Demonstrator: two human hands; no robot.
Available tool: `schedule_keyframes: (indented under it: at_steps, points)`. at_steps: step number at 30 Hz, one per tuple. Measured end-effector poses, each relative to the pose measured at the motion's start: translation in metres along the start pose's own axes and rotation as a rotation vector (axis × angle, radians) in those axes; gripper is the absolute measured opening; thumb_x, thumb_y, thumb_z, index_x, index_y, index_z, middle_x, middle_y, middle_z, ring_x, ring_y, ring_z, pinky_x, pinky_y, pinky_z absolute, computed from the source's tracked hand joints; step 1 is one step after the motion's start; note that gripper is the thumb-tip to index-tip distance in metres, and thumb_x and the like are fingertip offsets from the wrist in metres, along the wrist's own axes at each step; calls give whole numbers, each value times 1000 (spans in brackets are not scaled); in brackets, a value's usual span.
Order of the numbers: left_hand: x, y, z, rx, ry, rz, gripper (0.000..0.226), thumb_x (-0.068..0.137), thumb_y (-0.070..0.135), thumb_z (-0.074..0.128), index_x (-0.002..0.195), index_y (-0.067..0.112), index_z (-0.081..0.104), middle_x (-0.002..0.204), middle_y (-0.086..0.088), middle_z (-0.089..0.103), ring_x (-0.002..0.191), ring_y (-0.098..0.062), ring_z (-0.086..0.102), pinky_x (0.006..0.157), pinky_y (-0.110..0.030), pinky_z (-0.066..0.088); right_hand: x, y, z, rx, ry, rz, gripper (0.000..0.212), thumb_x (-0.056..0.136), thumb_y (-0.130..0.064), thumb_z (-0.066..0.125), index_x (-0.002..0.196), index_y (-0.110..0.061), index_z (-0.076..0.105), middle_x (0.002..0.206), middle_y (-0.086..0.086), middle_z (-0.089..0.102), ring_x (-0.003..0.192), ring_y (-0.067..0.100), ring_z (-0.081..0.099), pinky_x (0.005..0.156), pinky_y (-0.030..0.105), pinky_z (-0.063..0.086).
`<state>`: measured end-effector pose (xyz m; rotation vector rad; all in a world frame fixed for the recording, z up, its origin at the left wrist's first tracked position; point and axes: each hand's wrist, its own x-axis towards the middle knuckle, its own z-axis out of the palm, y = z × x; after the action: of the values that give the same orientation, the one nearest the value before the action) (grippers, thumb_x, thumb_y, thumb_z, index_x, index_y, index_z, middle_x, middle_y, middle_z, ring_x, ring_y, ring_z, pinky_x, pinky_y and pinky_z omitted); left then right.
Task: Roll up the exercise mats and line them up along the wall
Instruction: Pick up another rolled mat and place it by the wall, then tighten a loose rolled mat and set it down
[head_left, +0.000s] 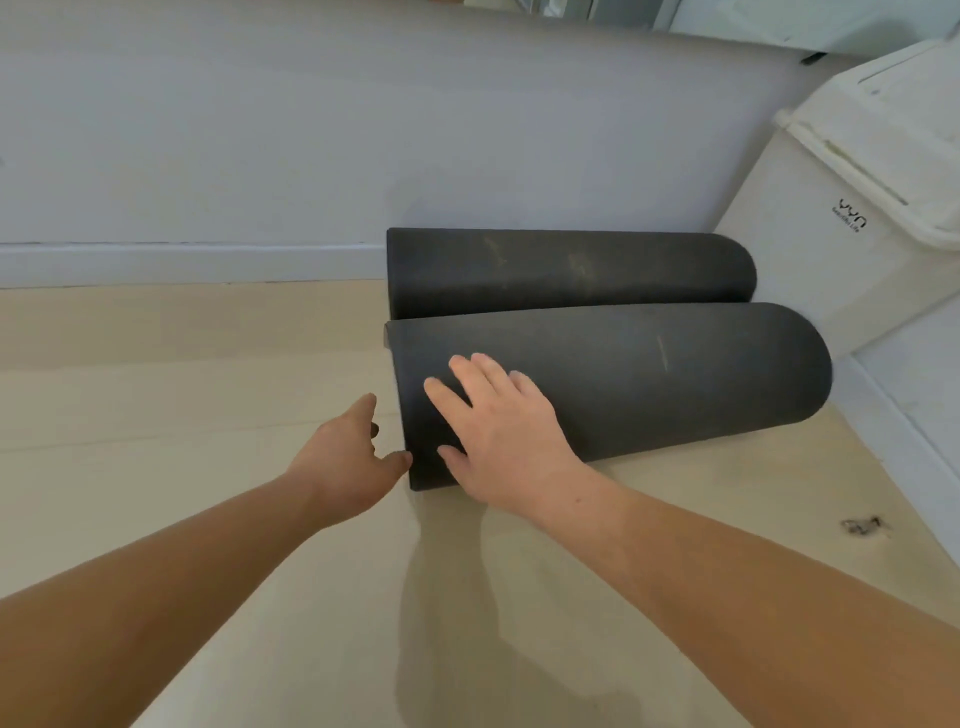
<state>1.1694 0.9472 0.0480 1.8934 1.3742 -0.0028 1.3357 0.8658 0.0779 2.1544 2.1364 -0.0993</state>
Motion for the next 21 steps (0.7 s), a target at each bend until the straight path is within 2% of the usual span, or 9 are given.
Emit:
schedule_keyframes:
  at_steps: [2,3,4,8,12,15,18,21]
  points:
    - [-10,-15,-19,-1,-16,-20,85,98,38,72,165,20,24,152,-4,56,123,-23,64,102,-39,54,5,-25,-11,16,-11,-50,47,108,-48,47,148,-24,49,145,4,50,134,26,50,98,41,49]
    - [-16,-26,-29,-5,-23,-35,84,97,39,72,165,20,26,149,-2,58,122,-21,64,103,-39,54,10,-38,-15,18,-37,-64,42,109,-49,43,140,-24,55,132,0,57,121,23,57,88,38,51]
    - [-22,-38,-39,-4,-30,-51,82,97,39,72,165,21,29,146,-1,60,120,-20,65,102,-38,54,15,-51,-18,34,-78,-76,41,109,-50,42,136,-25,59,124,-2,61,112,22,61,84,38,52]
    - [-59,-92,-82,54,-48,-107,73,97,42,72,160,24,38,138,4,62,110,-15,68,96,-34,56,46,-110,-19,206,-253,-144,42,105,-54,49,132,-26,64,125,-3,67,114,24,63,87,39,52]
    - [-117,-156,-123,60,-3,-226,67,97,42,71,156,27,44,133,8,64,110,-12,68,98,-33,56,76,-185,-12,342,-363,-204,39,99,-54,58,127,-29,66,123,-8,66,115,20,63,88,36,50]
    - [-180,-205,-147,26,53,-354,65,98,44,69,156,27,44,133,8,64,110,-10,68,97,-30,55,87,-257,-15,384,-445,-315,35,97,-53,60,122,-30,68,114,-11,68,107,17,65,88,35,54]
    - [-250,-248,-163,-18,115,-478,65,98,45,69,156,28,44,135,9,64,109,-8,68,98,-29,54,85,-333,-32,430,-505,-442,27,94,-50,64,107,-28,72,99,-13,68,95,15,68,90,40,59]
    - [-319,-283,-173,-98,176,-574,64,98,45,69,155,28,45,135,10,64,109,-9,68,97,-28,54,68,-407,-63,442,-561,-561,25,95,-47,66,103,-25,74,93,-13,67,88,12,68,87,36,60]
